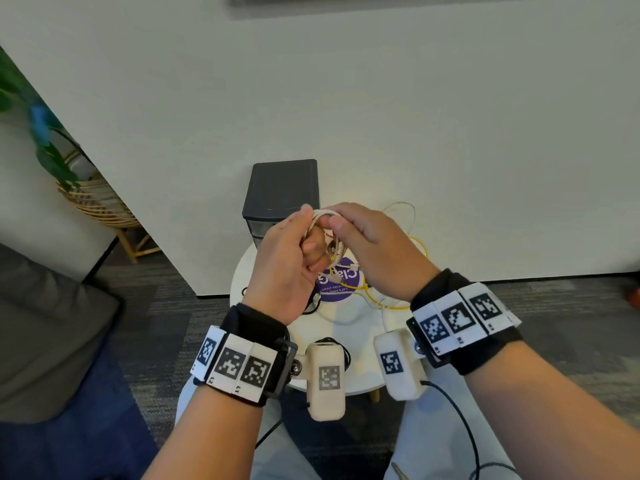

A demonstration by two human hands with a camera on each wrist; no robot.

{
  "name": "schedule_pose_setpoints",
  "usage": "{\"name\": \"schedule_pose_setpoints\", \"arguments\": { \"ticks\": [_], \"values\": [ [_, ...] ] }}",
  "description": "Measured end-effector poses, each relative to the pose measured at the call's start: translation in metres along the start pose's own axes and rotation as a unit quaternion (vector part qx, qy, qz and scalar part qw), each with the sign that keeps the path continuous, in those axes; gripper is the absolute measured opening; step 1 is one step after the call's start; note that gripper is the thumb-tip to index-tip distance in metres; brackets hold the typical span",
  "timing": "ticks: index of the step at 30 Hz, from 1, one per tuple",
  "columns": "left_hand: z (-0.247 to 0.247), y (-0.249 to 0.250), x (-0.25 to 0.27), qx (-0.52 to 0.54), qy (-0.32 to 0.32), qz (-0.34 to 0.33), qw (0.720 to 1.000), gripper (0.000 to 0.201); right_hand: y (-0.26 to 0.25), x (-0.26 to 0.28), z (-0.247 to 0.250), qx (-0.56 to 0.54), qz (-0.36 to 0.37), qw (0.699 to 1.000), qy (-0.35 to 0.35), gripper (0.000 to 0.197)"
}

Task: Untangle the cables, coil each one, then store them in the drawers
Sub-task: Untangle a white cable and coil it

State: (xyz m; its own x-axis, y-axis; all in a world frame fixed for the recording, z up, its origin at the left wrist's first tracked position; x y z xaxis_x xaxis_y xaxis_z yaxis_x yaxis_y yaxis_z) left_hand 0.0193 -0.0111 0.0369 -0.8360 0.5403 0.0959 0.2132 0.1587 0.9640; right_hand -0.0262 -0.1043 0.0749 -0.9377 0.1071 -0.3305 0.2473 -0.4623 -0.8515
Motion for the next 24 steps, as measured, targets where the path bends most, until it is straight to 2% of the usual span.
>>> {"name": "schedule_pose_setpoints", "arguments": {
  "ticks": [3, 6, 8, 11, 15, 19, 21, 22, 24],
  "values": [
    [0.007, -0.005, 0.001, -0.039, 0.04, 0.02, 0.998, 0.047, 0.005, 0.001, -0.008, 0.023, -0.002, 1.0, -0.006, 0.025],
    [0.01, -0.001, 0.001, -0.061, 0.067, 0.0, 0.996, 0.024, 0.012, 0.003, -0.006, 0.025, -0.008, 1.0, 0.016, 0.025],
    [0.008, 0.005, 0.002, -0.088, 0.077, -0.032, 0.993, 0.018, 0.017, 0.004, -0.002, 0.025, -0.016, 0.999, 0.03, 0.027],
    [-0.001, 0.011, 0.004, -0.124, 0.058, -0.077, 0.988, 0.011, 0.019, 0.004, 0.004, 0.015, -0.033, 0.999, 0.018, 0.026],
    [0.002, 0.014, 0.001, -0.105, 0.04, -0.061, 0.992, 0.006, 0.025, 0.012, 0.029, -0.035, -0.083, 0.996, -0.022, 0.015],
    [0.003, 0.012, -0.004, -0.059, 0.015, -0.039, 0.997, 0.009, 0.02, 0.011, 0.049, 0.11, -0.052, 0.991, -0.048, 0.01],
    [-0.002, 0.01, -0.005, -0.029, 0.006, -0.027, 0.999, 0.008, 0.018, 0.008, 0.043, 0.135, -0.041, 0.989, -0.048, 0.01],
    [-0.005, 0.011, -0.005, -0.017, 0.002, -0.024, 1.0, 0.009, 0.019, 0.006, 0.043, 0.111, -0.045, 0.992, -0.026, 0.012],
    [-0.008, 0.012, -0.006, -0.008, -0.006, -0.023, 1.0, 0.009, 0.027, 0.004, 0.05, -0.019, -0.071, 0.996, 0.048, 0.014]
  ]
}}
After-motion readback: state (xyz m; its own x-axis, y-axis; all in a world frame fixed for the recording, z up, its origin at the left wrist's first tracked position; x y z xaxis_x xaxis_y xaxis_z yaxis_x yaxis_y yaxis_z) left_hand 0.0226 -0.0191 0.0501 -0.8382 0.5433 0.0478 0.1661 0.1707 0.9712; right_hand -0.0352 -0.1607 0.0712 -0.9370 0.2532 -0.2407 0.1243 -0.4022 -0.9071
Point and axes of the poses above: each hand's wrist, its own x-axis away from the middle knuckle, its own z-axis out of the back of the hand, y = z × x, the point moved 10 cm from there along -x, towards the middle knuckle, and after that the axes turned 9 degrees about -x, right-handed, at the moved point
